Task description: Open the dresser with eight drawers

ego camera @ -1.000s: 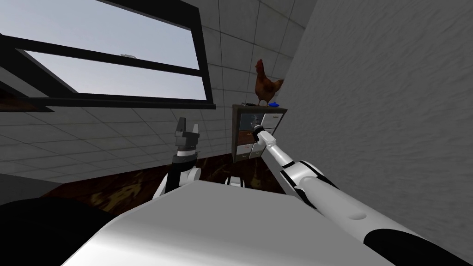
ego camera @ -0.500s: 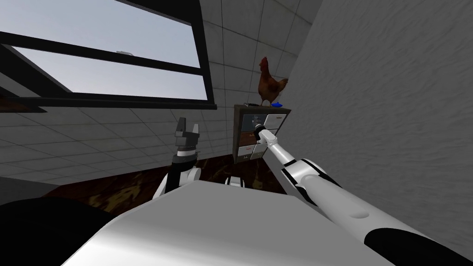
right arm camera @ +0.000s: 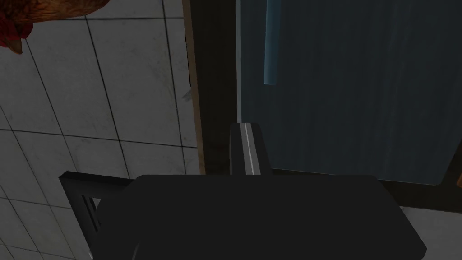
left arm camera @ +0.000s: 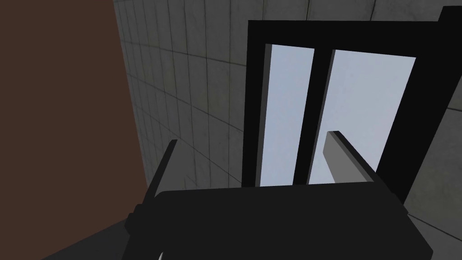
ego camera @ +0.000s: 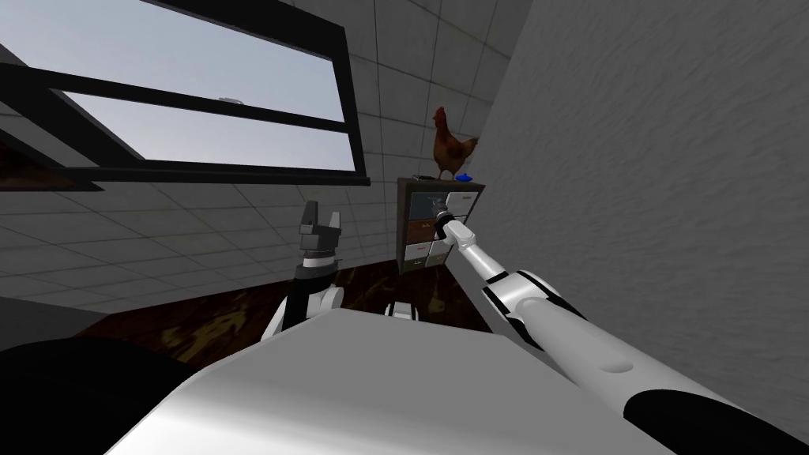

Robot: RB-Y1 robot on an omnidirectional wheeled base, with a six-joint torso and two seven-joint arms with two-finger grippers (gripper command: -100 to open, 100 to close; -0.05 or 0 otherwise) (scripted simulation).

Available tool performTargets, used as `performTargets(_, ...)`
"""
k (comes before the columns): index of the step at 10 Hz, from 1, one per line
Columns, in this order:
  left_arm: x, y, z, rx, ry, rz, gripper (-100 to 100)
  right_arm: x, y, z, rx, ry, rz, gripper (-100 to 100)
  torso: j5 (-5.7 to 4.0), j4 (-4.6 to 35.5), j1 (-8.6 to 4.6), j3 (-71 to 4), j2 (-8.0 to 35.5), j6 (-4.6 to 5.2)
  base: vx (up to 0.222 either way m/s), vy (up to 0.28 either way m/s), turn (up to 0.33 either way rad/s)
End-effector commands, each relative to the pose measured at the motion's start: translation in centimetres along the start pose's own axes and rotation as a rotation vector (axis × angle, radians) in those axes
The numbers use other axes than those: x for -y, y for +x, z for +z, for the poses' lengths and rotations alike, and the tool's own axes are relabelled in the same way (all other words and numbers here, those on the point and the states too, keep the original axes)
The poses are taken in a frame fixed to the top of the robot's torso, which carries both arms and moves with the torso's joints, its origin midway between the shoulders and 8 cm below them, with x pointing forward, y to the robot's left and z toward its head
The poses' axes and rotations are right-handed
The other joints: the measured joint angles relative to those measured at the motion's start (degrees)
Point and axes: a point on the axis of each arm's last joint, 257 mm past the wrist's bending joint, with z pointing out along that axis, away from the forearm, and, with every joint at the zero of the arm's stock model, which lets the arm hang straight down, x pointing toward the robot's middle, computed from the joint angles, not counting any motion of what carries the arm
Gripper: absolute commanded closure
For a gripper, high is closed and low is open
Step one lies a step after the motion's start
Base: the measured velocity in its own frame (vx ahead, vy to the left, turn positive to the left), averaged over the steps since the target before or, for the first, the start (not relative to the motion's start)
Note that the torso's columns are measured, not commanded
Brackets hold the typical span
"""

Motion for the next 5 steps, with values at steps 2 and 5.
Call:
performTargets(2,0.00,-0.01,-0.01,0.000,0.000,0.000,0,-0.61,0.19,-0.24,-0.006,-0.007,-0.016,-100,0.04,-0.3,0.15,-0.5,-0.8,-0.02,0.131,0.012,0.030)
performTargets(5,0.00,-0.01,-0.02,0.000,0.000,0.000,0,-1.42,0.46,-0.59,-0.014,-0.015,-0.037,-100,-0.02,0.0,-0.01,-0.1,-0.1,0.00,0.179,0.005,0.034)
